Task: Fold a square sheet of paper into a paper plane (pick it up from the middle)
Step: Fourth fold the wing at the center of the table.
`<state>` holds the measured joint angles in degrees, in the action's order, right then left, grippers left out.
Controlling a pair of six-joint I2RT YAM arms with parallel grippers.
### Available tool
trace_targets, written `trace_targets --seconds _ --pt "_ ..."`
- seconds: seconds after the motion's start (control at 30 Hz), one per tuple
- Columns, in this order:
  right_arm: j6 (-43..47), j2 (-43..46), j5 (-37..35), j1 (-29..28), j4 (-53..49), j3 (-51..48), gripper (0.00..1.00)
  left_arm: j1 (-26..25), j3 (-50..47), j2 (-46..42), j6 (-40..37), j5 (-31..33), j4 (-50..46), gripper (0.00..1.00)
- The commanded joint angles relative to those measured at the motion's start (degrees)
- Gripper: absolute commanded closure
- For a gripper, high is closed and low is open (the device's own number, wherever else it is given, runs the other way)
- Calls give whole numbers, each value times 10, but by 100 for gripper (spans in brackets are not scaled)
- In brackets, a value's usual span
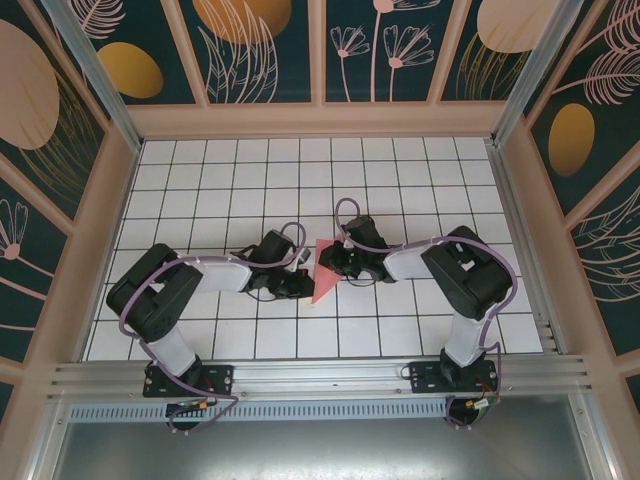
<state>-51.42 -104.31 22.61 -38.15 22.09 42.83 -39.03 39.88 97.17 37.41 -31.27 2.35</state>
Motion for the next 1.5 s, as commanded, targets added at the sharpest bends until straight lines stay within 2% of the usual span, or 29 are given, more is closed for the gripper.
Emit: trace_targets --seconds 0.0,0.17,0.4,0.67,0.77,0.83,0.93,1.1,1.47 --pt "10 -36 -47 0 -71 -12 82 -9 -31 -5 -13 51 -169 89" --pt "10 -39 -45 0 -70 -11 82 -15 -36 -25 -12 42 -170 84" --pt "9 -40 -45 -1 -72 -7 82 -22 -16 -14 -21 52 -187 84" --pt "8 -46 -42 -3 -69 -6 82 -24 -3 -96 9 125 -206 90" --pt "9 -46 -41 -4 -68 -6 83 -24 6 -131 34 153 -187 88" --pt "10 -48 -42 -4 -68 -7 82 -24 11 -148 47 144 -147 88" --pt "10 -50 -41 -4 -67 -7 82 -23 20 -154 69 95 -69 84" --pt "9 -52 -42 -5 -65 -8 82 -23 21 -120 106 23 33 79" --pt "11 -53 -41 -5 -70 -7 82 -23 13 -33 111 10 79 79"
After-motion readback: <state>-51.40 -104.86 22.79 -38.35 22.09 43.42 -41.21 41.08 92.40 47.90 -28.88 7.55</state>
